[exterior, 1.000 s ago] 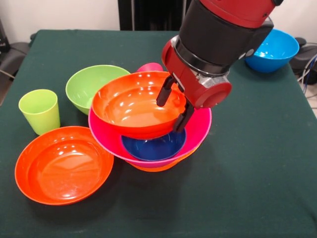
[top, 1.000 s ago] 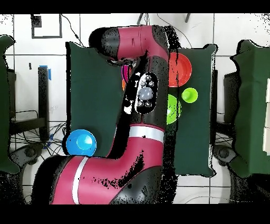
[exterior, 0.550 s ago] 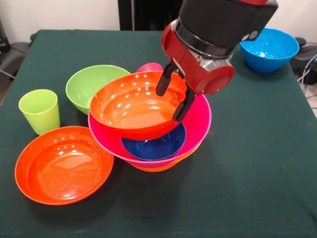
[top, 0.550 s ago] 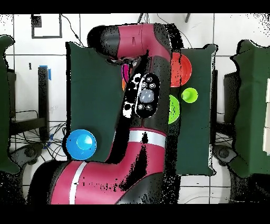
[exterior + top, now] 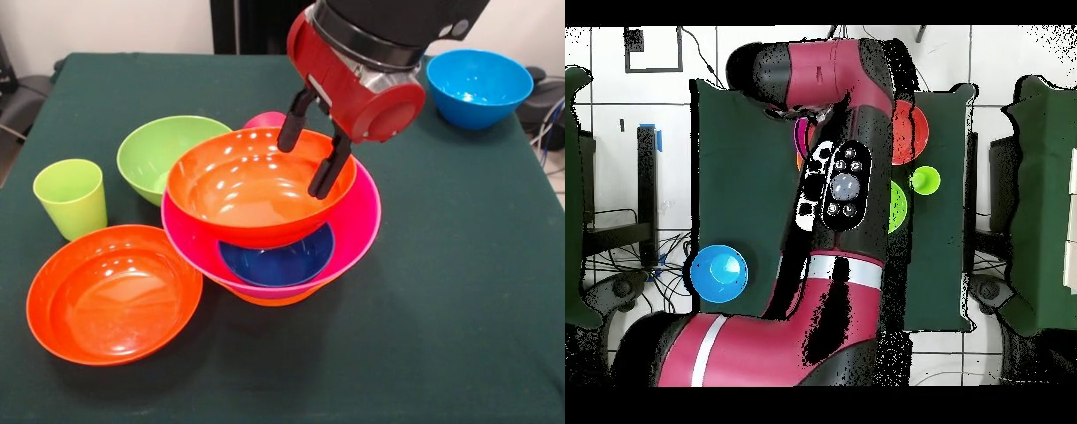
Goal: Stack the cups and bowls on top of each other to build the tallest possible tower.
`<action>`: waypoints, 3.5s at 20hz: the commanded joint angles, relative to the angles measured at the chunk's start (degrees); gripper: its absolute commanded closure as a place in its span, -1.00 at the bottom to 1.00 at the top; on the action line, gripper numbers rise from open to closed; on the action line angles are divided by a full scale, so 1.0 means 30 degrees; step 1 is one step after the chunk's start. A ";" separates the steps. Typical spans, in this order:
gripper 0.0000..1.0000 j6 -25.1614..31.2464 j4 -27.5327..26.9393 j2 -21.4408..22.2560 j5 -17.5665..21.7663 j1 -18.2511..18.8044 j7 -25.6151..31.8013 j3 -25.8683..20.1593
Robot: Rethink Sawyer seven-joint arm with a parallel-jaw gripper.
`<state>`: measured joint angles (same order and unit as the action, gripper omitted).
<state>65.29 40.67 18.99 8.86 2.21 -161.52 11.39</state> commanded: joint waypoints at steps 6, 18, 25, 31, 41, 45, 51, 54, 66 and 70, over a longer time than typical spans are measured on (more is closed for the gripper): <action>-1.00 0.0182 0.3380 0.0452 0.0251 -0.0212 0.3086 -0.1514; -1.00 -0.1423 0.6909 0.3465 0.1335 0.1423 0.7804 -0.1752; -1.00 -0.0025 0.6540 0.5401 0.1378 0.3485 1.2082 -0.2764; -1.00 0.1782 0.3837 0.4767 0.1106 0.5486 1.5277 -0.3804; -1.00 0.0036 0.2986 0.2508 0.1040 0.7476 1.5906 -0.3508; -1.00 0.0518 0.3924 0.2262 0.0170 0.8231 1.5752 -0.3920; -1.00 0.0162 0.5919 0.2424 -0.1430 0.9960 1.7279 -0.5721; -1.00 -0.0097 0.6840 0.2476 -0.1956 1.0703 1.7852 -0.6484; -1.00 0.0181 0.8010 0.1982 -0.3007 1.2396 1.7219 -0.8676; -1.00 0.0293 0.8296 0.1903 -0.3162 1.2776 1.7080 -0.9253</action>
<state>65.89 58.35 27.98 0.34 40.42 -125.80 -6.38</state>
